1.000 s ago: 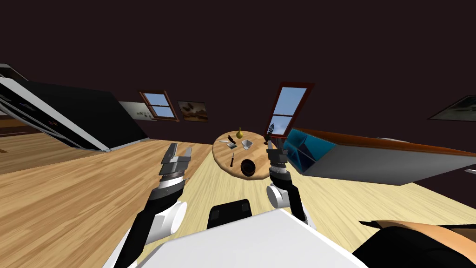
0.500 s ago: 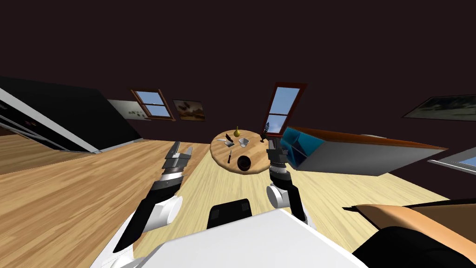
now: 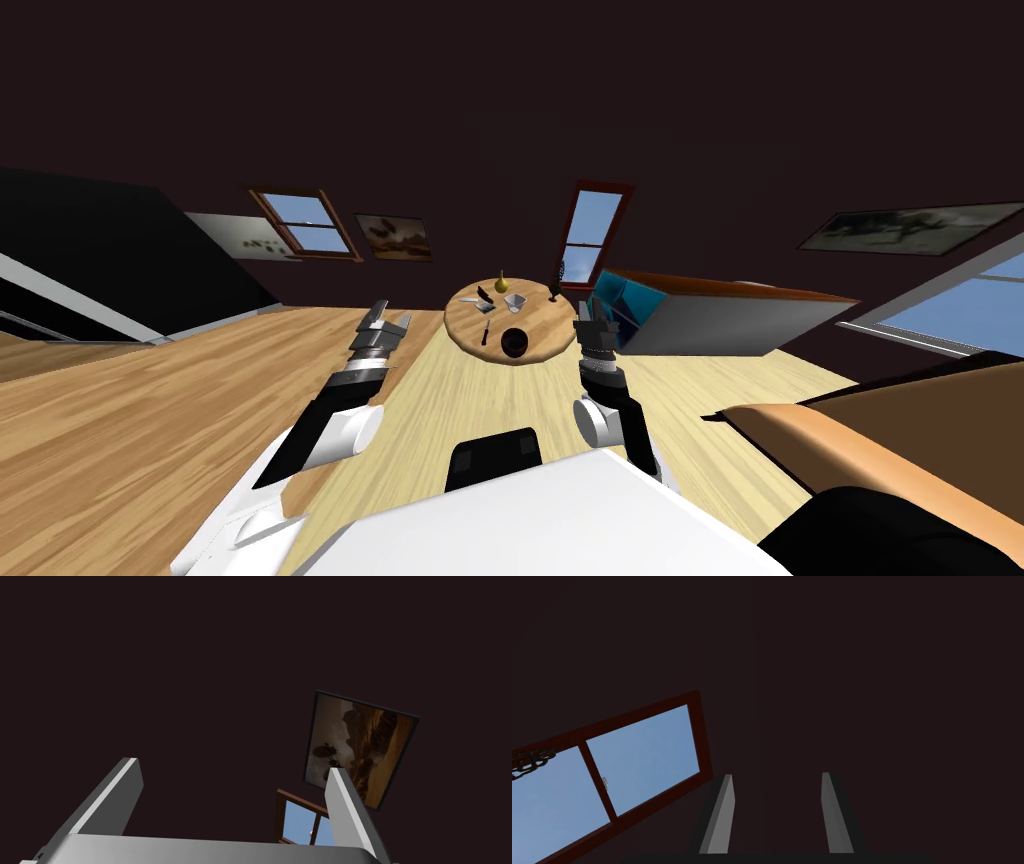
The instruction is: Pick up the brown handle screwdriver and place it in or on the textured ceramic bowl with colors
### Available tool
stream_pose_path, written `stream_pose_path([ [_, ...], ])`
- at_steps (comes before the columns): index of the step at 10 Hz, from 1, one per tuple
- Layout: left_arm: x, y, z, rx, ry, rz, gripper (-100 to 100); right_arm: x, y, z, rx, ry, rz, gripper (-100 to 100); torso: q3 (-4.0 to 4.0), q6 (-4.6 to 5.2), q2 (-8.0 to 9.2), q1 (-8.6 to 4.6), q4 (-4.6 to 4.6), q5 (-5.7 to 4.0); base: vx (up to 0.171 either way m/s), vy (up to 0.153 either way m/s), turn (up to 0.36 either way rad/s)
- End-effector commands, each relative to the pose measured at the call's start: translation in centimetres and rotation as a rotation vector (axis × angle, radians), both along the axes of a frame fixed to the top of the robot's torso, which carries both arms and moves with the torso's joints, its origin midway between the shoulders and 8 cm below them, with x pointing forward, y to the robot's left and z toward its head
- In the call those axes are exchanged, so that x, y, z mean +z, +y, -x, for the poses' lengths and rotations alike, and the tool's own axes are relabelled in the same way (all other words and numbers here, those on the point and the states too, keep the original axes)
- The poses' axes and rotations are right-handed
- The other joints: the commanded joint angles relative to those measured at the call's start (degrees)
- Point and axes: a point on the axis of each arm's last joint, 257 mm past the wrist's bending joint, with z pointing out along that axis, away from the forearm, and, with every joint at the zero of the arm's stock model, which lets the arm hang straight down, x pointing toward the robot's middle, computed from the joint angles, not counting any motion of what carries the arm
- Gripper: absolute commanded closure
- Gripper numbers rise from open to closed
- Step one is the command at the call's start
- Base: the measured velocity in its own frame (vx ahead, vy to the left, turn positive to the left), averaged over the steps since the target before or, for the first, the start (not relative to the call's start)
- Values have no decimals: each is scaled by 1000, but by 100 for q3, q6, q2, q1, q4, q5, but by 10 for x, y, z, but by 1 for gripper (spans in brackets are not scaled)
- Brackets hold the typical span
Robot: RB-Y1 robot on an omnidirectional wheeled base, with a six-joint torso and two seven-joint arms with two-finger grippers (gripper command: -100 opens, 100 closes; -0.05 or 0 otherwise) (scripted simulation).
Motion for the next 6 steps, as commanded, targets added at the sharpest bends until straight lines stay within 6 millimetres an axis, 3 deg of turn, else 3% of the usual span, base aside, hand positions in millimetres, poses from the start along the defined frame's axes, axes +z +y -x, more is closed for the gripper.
stream_pose_path([
  [1, -6, 11, -8, 2, 25, 18, -100, 0, 0, 0, 0, 0, 0, 0, 0, 0, 0, 0, 0, 0, -69, -32, -55],
  [2, -12, 27, -19, 9, 59, 46, -100, 0, 0, 0, 0, 0, 0, 0, -2, -3, -4, 0, -1, 0, -80, -53, -107],
  [3, -12, 27, -19, 9, 59, 46, -100, 0, 0, 0, 0, 0, 0, 0, -2, 0, -3, -5, -1, -1, -62, -30, -72],
  [4, -18, 44, -30, 18, 90, 79, -100, 0, 0, 0, 0, 0, 0, 0, -3, -3, -6, 0, -1, -1, -54, -20, -129],
  [5, -19, 44, -31, 19, 95, 79, -100, 0, 0, 0, 0, 0, 0, 0, -5, -1, -10, 5, -2, 1, -45, -13, -77],
  [6, -25, 63, -41, 31, 128, 118, -100, 0, 0, 0, 0, 0, 0, 0, -7, -3, -13, 7, -3, 1, -52, -33, -158],
])
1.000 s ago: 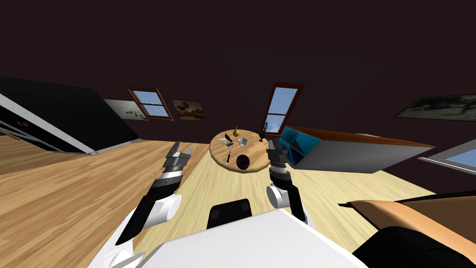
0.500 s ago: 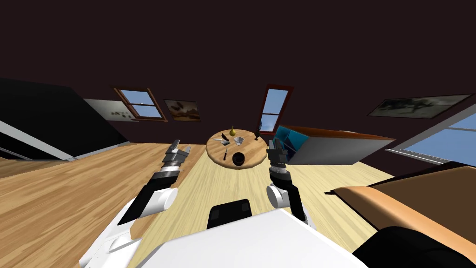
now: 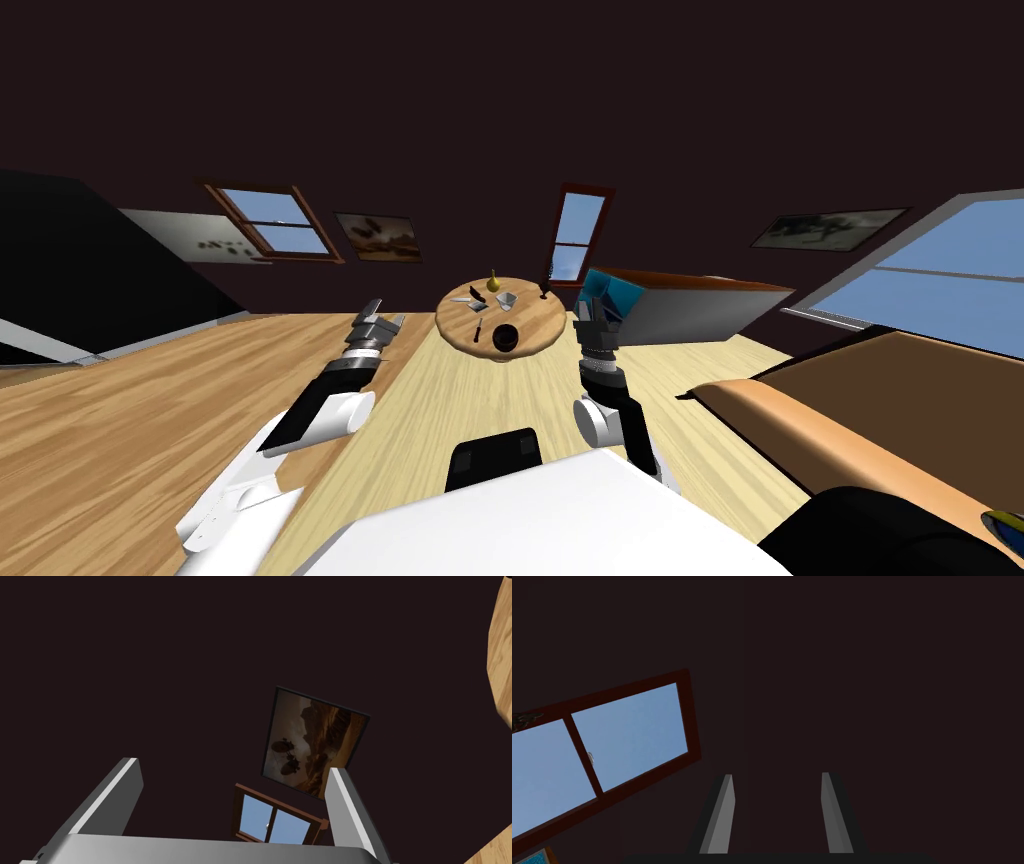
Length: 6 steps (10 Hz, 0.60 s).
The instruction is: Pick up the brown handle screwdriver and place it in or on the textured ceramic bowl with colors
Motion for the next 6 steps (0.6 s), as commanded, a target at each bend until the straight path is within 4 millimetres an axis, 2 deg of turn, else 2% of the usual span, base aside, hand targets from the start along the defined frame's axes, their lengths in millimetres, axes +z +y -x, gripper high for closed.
stream_pose_path([
  [1, 0, 26, -13, 18, 28, 47, -100, 0, 0, 0, 0, 0, 0, 0, 0, 0, 0, 0, 0, 0, -77, -42, -237],
  [2, -13, 31, -16, 25, 63, 68, -100, 0, 0, 0, 0, 0, 0, 0, 4, 0, 6, -3, 2, -1, -63, -24, -97],
  [3, -16, 50, -25, 40, 87, 110, -100, 0, 0, 0, 0, 0, 0, 0, 3, -4, 5, 3, 1, 0, -60, -26, -212],
  [4, -22, 52, -26, 45, 103, 119, -100, 0, 0, 0, 0, 0, 0, 0, 3, 0, 5, 3, 1, 0, -40, -25, -77],
  [5, -26, 72, -33, 62, 124, 169, -100, 0, 0, 0, 0, 0, 0, 0, 0, -5, -1, 4, 0, 1, -35, -34, -199],
  [6, -32, 74, -34, 68, 144, 175, -100, 0, 0, 0, 0, 0, 0, 0, -3, 0, -5, 2, -1, 0, -27, -22, -96],
])
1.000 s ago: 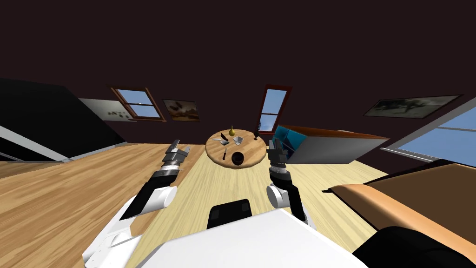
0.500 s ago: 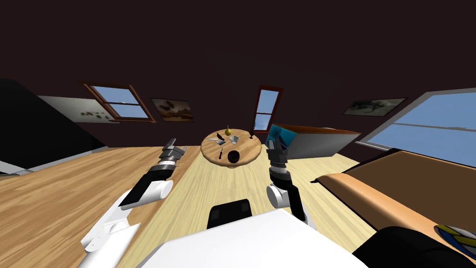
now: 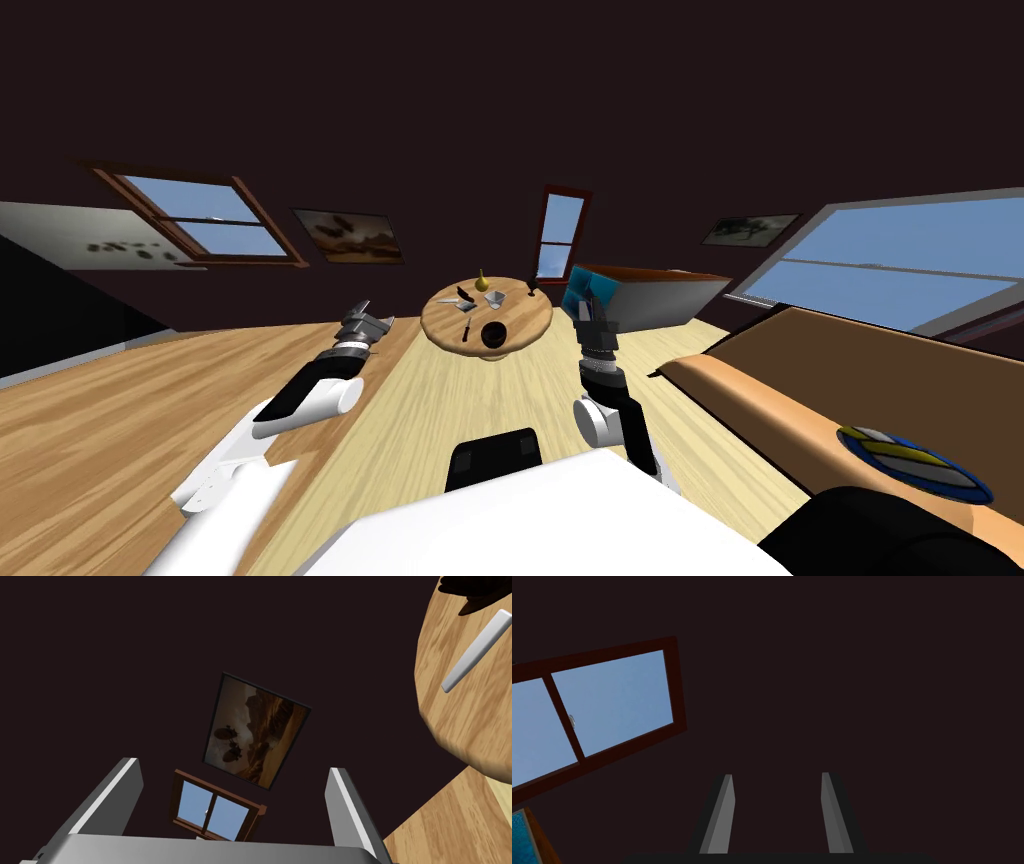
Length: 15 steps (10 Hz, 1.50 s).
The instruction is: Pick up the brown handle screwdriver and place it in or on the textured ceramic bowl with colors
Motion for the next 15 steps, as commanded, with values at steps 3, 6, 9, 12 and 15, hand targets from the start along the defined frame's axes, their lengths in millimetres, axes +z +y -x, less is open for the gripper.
stream_pose_path([
  [3, -19, 44, -14, 55, 75, 131, -100, 0, 0, 0, 0, 0, 0, 0, -2, 1, -3, 0, -1, 0, -23, -28, -176],
  [6, -42, 68, -18, 94, 142, 211, -100, 0, 0, 0, 0, 0, 0, 0, -4, 6, -7, 1, -2, 0, -12, -18, -150],
  [9, -57, 88, -20, 128, 185, 287, -100, 0, 0, 0, 0, 0, 0, 0, -7, 6, -12, 3, -2, 1, 0, -10, -114],
  [12, -74, 107, -20, 166, 229, 367, -100, 0, 0, 0, 0, 0, 0, 0, -8, -2, -13, 7, -3, 2, 5, -7, -122],
  [15, -91, 135, -20, 223, 271, 513, -100, 0, 0, 0, 0, 0, 0, 0, -8, -1, -14, 8, -3, 2, 13, -5, -221],
])
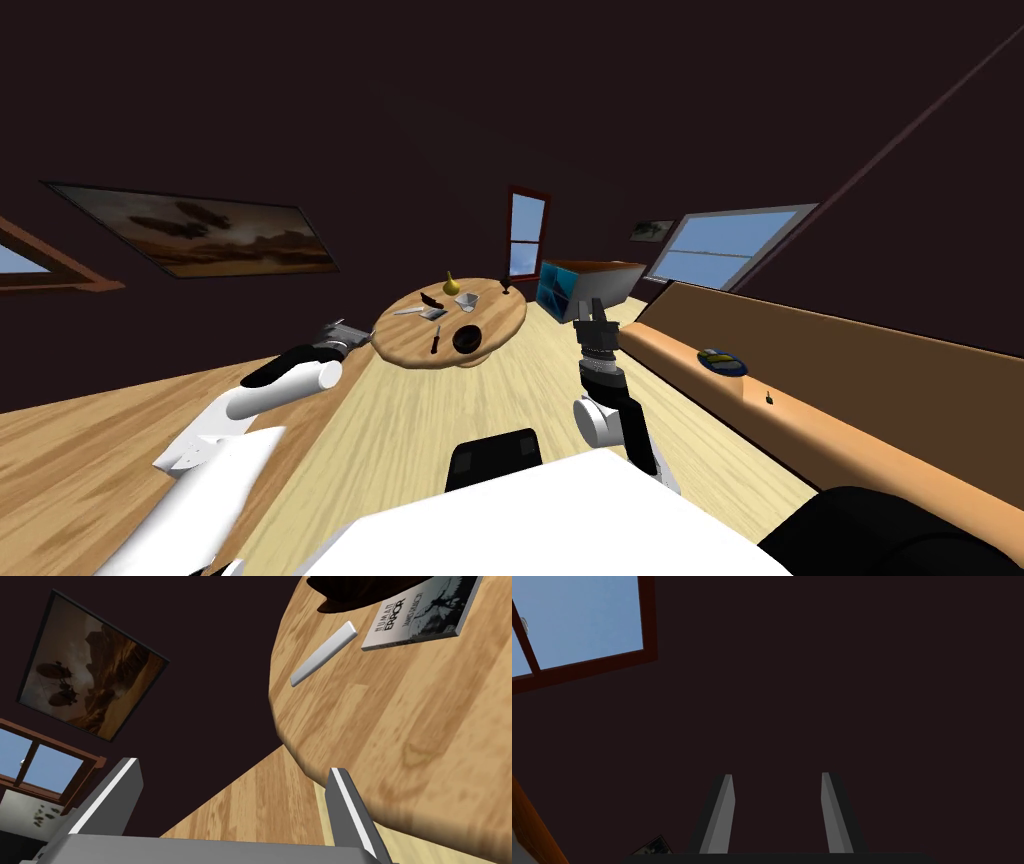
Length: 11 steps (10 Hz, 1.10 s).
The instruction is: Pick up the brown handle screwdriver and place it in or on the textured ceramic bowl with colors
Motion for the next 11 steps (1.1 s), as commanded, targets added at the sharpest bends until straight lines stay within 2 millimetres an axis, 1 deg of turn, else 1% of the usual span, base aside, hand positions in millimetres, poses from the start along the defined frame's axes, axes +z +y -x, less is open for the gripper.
stream_pose_path([
  [1, -20, 11, 2, 28, 47, 60, -100, 0, 0, 0, 0, 0, 0, 0, 0, 0, 0, 0, 0, 0, 20, 6, -149],
  [2, -20, 21, 2, 56, 44, 117, -100, 0, 0, 0, 0, 0, 0, 0, 0, -9, 0, 4, -1, 2, 29, 3, -271],
  [3, -40, 25, 8, 73, 87, 145, -100, 0, 0, 0, 0, 0, 0, 0, -2, -1, -4, 3, -1, 1, 27, 10, -128],
  [4, -43, 25, 9, 74, 97, 149, -100, 0, 0, 0, 0, 0, 0, 0, -3, -8, -4, 5, -2, 2, 11, 3, 33],
  [5, -58, 36, 13, 116, 117, 225, -100, 0, 0, 0, 0, 0, 0, 0, 1, -12, 2, 5, 0, 2, 21, 0, -236],
  [6, -63, 35, 15, 118, 135, 233, -100, 0, 0, 0, 0, 0, 0, 0, 0, -3, 0, 3, -1, 2, 26, 12, -179],
  [7, -65, 35, 16, 119, 143, 237, -100, 0, 0, 0, 0, 0, 0, 0, -1, -8, -1, 5, -1, 2, 12, 9, 8],
  [8, -82, 43, 22, 162, 169, 314, -100, 0, 0, 0, 0, 0, 0, 0, 2, -12, 3, 5, 0, 2, 22, 9, -240],
  [9, -87, 42, 25, 165, 190, 323, -100, 0, 0, 0, 0, 0, 0, 0, 0, -3, 0, 5, -1, 2, 23, 18, -159],
  [10, -96, 47, 29, 201, 201, 390, -100, 0, 0, 0, 0, 0, 0, 0, 0, -10, 0, 6, -1, 2, 44, 22, -253],
  [11, -109, 47, 35, 212, 236, 409, -100, 0, 0, 0, 0, 0, 0, 0, -4, -4, -8, 9, -2, 2, 39, 28, -147],
])
